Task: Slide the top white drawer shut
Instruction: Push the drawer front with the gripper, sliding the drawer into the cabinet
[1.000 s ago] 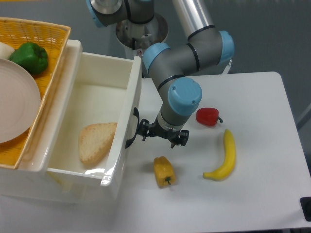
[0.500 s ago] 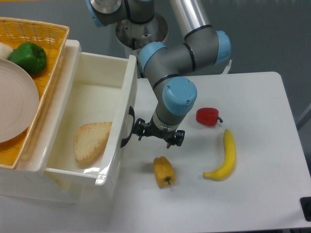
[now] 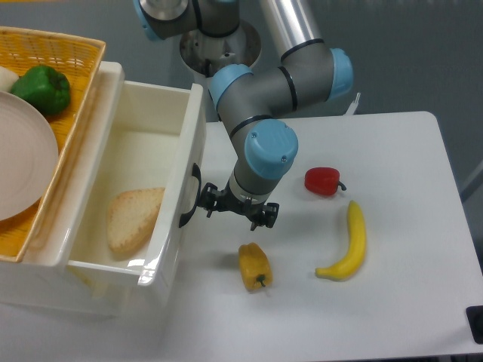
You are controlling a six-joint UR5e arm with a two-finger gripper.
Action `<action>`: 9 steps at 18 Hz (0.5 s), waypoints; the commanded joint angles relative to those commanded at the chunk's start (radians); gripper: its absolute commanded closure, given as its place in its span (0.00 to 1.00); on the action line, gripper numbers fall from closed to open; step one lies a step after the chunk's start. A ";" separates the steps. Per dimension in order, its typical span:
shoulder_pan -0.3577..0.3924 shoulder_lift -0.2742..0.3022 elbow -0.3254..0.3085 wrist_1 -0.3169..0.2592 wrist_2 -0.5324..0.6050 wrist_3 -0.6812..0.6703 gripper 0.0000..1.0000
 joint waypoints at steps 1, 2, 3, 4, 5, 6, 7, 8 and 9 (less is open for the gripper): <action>-0.002 0.000 0.000 -0.005 -0.002 0.000 0.00; -0.002 0.002 0.000 -0.005 -0.008 0.002 0.00; -0.003 0.005 0.000 -0.008 -0.014 0.000 0.00; -0.009 0.009 0.000 -0.012 -0.015 0.000 0.00; -0.014 0.014 0.000 -0.017 -0.017 0.000 0.00; -0.017 0.017 -0.002 -0.020 -0.017 0.000 0.00; -0.020 0.018 -0.002 -0.021 -0.018 0.000 0.00; -0.026 0.021 -0.002 -0.022 -0.018 -0.002 0.00; -0.034 0.025 -0.002 -0.025 -0.017 -0.002 0.00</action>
